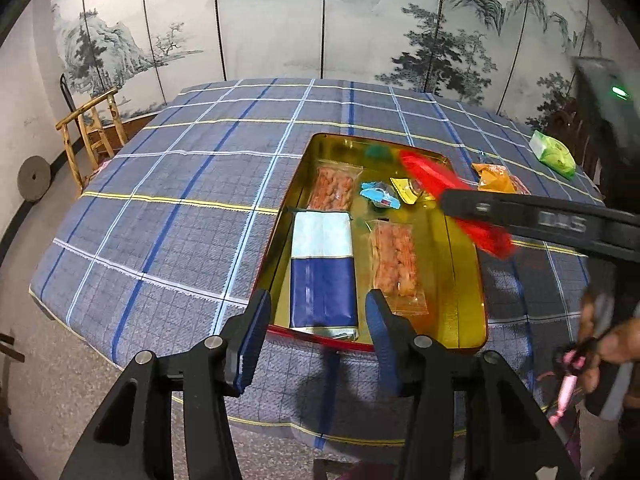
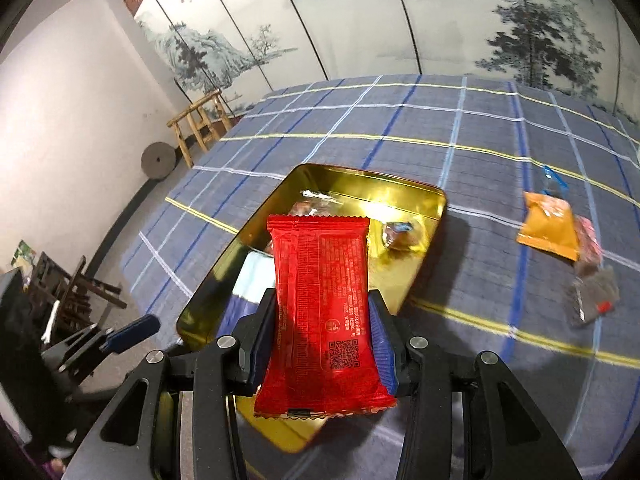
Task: Organize snacks
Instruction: 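Carry the red packet into the tin and open the right gripper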
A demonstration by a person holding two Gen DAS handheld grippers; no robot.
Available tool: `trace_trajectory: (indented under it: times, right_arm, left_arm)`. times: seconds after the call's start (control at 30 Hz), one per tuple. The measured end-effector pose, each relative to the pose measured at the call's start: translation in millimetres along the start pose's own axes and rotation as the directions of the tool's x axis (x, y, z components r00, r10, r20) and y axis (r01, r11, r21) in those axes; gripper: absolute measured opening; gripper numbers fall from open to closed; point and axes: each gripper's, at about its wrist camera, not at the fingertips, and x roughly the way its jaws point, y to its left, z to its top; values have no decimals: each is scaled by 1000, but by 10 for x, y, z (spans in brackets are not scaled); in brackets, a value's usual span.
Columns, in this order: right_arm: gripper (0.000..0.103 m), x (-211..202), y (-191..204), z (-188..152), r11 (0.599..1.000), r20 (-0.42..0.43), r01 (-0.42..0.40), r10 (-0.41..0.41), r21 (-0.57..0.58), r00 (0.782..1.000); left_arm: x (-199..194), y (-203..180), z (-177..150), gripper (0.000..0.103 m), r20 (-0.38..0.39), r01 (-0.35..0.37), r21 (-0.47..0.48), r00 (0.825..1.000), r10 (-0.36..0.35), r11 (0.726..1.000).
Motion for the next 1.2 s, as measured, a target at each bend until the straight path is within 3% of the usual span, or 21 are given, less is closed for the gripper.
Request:
trace_trajectory:
  times: [0.43, 0.83, 1.2]
  right_arm:
    - [45, 595, 14, 247, 994, -78, 96, -92, 54, 993]
    - [46, 769, 33, 316, 989, -90, 101, -91, 108, 992]
    - [46, 669, 57, 361, 989, -51, 61, -55, 132, 997]
  left_arm:
    - [104, 47, 37, 55, -15, 1, -1, 1000, -1, 1000]
    - [144, 26, 51, 60, -10, -27, 15, 1000, 27, 1000]
    - [154, 2, 47, 63, -12, -39, 23, 999, 40, 999]
